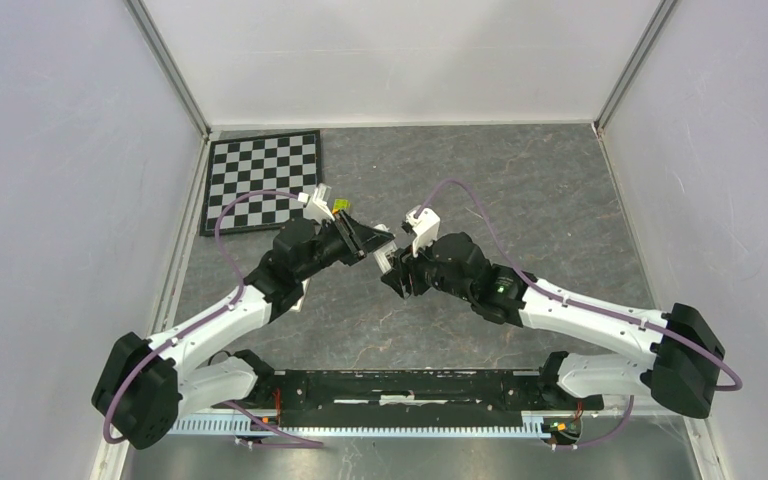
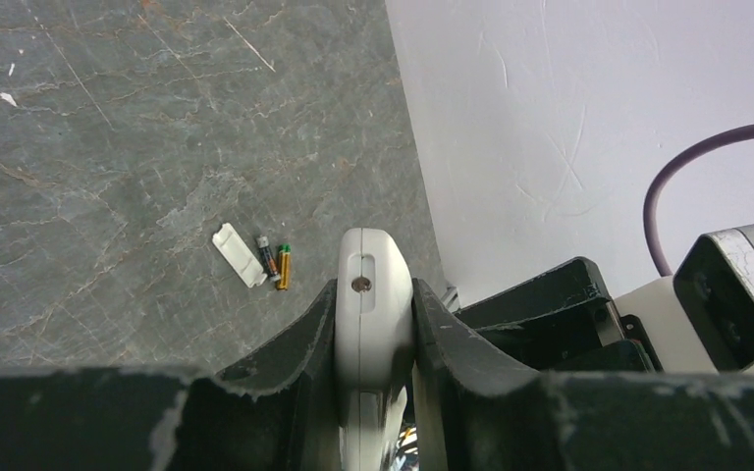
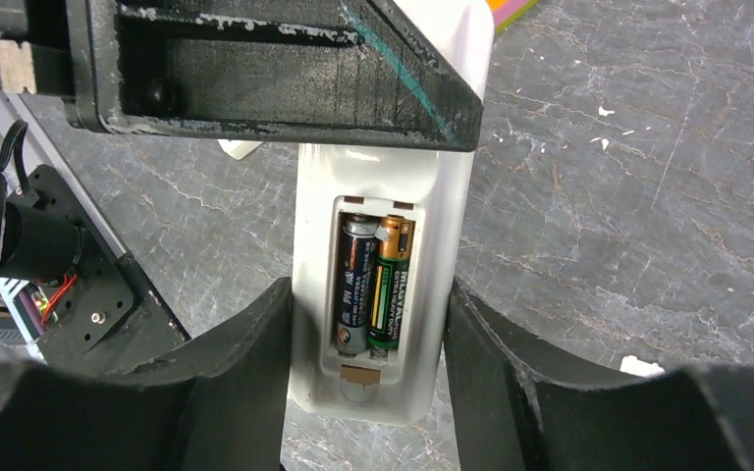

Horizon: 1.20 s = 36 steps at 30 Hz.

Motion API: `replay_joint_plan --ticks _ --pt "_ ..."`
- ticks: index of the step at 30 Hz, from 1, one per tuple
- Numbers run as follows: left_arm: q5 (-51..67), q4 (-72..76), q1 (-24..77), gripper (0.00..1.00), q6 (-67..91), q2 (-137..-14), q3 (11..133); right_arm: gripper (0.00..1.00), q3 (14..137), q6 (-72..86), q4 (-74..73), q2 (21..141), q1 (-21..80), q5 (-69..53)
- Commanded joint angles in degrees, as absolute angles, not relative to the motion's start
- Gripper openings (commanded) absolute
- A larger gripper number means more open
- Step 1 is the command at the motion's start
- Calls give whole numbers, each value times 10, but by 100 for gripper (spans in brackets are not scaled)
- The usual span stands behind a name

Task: Load the batteries into the remote control
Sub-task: Place the remote control at the center of the board.

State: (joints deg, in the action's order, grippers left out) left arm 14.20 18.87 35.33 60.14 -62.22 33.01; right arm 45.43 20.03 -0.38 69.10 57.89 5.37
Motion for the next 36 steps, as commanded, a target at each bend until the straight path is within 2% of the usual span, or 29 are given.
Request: replay_joint_plan --ticks 1,2,4,8,10,11,17,22,28,36 --pt "153 200 355 13 594 -612 349 38 475 200 4 696 577 78" --pt "151 194 355 17 592 -610 349 34 474 202 2 696 577 81" --pt "144 181 355 31 585 -607 350 30 473 202 -16 697 577 93" --pt "94 94 355 83 570 -592 358 25 456 202 -47 696 577 114" --pt "47 12 348 97 571 -583 367 24 440 199 -63 693 576 129" --pt "21 -28 341 99 575 -578 373 24 432 199 -69 692 577 136" --pt "-24 -128 311 100 570 -554 387 24 389 191 -91 716 577 150" --pt "-51 -172 309 100 555 -545 402 25 408 167 -114 786 576 94" --pt "-49 -181 303 100 547 -526 401 26 429 176 -120 850 575 91" --pt "-37 -185 298 100 540 -520 404 37 462 194 -96 900 575 85"
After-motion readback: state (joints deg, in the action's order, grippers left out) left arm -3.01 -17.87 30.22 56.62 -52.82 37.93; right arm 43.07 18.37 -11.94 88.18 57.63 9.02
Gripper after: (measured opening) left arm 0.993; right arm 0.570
